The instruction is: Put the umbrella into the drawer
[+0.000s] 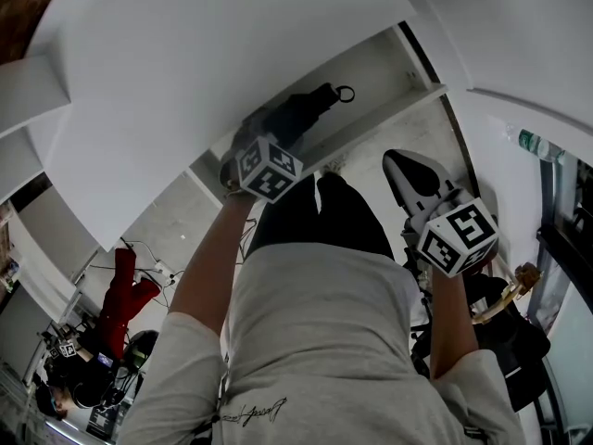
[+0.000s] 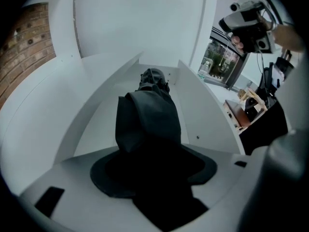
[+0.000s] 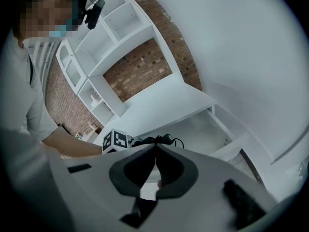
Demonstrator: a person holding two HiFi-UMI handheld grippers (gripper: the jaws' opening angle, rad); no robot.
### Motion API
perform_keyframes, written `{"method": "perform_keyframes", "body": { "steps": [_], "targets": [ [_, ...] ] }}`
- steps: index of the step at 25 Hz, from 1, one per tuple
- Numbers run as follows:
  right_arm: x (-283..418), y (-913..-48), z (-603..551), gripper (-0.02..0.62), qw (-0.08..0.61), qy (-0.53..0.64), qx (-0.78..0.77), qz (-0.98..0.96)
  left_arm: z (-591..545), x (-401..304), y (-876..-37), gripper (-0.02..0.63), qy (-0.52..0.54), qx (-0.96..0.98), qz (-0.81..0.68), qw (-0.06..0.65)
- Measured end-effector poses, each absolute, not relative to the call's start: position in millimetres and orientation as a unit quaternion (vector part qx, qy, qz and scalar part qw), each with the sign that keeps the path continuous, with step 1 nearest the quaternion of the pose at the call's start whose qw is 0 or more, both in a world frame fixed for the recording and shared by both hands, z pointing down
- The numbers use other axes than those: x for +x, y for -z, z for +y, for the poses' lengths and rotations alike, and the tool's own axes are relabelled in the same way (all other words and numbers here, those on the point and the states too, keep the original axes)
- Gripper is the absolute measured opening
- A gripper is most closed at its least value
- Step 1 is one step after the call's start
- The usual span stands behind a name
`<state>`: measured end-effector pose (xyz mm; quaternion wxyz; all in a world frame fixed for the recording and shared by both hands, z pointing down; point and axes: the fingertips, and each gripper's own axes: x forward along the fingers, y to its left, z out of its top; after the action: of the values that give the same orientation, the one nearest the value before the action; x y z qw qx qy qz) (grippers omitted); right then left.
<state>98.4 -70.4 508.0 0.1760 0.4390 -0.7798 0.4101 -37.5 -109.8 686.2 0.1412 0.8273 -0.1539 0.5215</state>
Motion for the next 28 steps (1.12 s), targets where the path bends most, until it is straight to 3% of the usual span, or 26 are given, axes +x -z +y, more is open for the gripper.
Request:
{"method": "perform_keyframes", "body": {
  "steps": [28],
  "targets": [
    [112.5, -514.3, -68.6, 0.028, 0.163, -0.419, 0.446, -0.774, -109.4, -24.0, -725.6, 0.278, -0.570, 0.799, -0.127, 0.145]
  ]
}}
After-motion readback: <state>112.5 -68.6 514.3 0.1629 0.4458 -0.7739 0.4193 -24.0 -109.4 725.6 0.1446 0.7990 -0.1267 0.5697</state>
